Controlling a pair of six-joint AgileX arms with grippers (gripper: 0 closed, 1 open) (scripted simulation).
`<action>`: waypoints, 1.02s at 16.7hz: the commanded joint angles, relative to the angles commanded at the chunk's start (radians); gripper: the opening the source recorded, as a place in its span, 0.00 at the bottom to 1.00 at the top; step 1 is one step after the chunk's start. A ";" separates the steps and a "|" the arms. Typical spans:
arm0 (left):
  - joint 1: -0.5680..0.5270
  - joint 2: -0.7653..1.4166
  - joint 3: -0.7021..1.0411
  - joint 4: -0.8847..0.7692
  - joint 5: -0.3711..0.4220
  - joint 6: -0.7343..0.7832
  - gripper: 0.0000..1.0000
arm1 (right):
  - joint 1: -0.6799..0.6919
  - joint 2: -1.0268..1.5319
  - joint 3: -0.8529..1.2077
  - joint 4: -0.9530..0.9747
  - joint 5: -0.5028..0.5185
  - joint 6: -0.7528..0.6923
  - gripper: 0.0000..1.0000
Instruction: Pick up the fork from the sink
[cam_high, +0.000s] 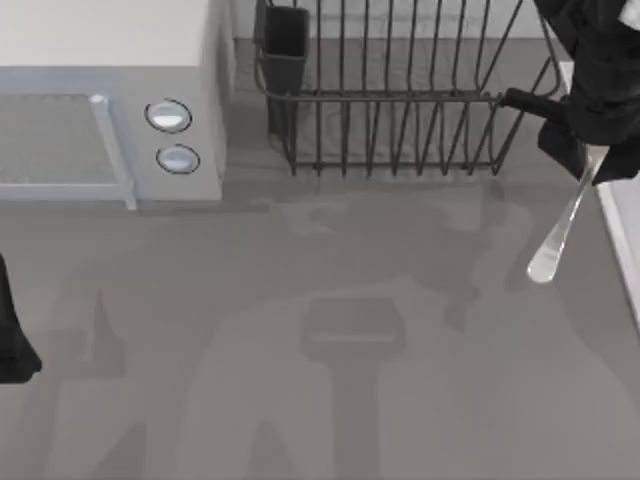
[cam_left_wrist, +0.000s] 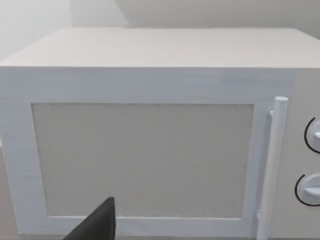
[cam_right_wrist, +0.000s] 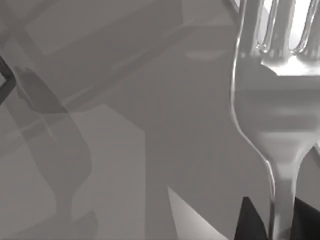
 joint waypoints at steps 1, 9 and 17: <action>0.000 0.000 0.000 0.000 0.000 0.000 1.00 | 0.000 0.000 0.000 0.000 0.000 0.000 0.00; 0.000 0.000 0.000 0.000 0.000 0.000 1.00 | 0.000 0.000 0.000 0.000 0.000 0.000 0.60; 0.000 0.000 0.000 0.000 0.000 0.000 1.00 | 0.000 0.000 0.000 0.000 0.000 0.000 1.00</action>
